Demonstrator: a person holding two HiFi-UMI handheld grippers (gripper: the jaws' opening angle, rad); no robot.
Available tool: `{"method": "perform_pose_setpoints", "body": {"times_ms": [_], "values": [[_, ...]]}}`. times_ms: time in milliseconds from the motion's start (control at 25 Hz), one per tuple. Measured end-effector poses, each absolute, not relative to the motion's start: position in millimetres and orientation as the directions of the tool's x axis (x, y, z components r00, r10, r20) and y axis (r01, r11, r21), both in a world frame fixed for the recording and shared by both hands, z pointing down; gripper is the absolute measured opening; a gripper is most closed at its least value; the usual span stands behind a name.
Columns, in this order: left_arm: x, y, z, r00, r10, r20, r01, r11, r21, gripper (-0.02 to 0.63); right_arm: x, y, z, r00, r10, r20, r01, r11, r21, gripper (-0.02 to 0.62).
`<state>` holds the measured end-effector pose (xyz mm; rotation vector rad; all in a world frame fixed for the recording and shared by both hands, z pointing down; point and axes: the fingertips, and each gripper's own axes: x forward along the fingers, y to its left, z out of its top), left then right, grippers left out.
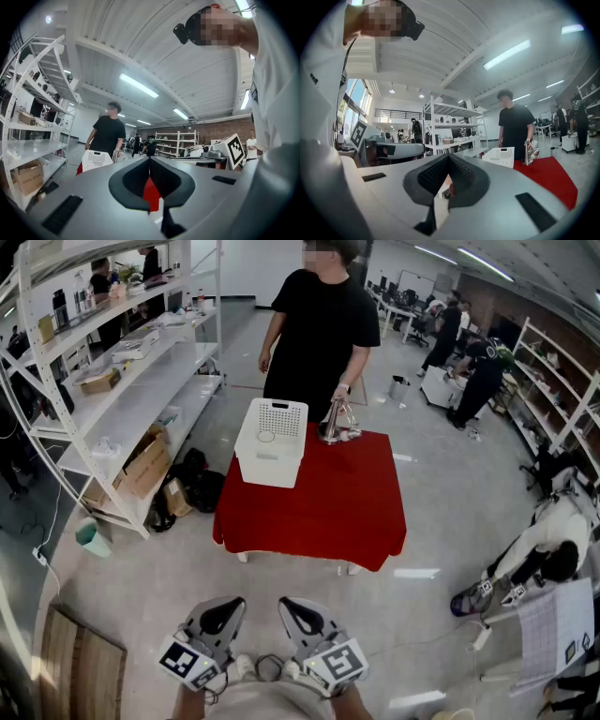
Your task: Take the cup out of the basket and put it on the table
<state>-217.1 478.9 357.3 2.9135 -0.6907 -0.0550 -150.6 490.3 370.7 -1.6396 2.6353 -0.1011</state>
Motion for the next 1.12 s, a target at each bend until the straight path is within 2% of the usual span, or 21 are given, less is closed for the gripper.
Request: {"method": "perform_pose_setpoints", "body": {"times_ms": [320, 560, 1120], "values": [[-201, 494, 353, 0.878, -0.479, -0.008, -0.473, -0.87, 0.138, 0.011, -135, 505, 368, -0.465, -0.885, -0.005, -0.883, 0.464, -0.065, 0.008], [-192, 508, 352, 0.855, -0.518, -0.006, -0.513, -0.848, 0.135, 0.011, -117, 524, 355, -0.463, -0.883, -0.075, -0.883, 0.468, -0.051, 0.009], [-188, 499, 358, 0.859, -0.512, 0.007, -0.508, -0.851, 0.136, 0.011, -118, 518, 363, -0.478, -0.877, -0.044, -0.876, 0.479, -0.055, 0.008]]}}
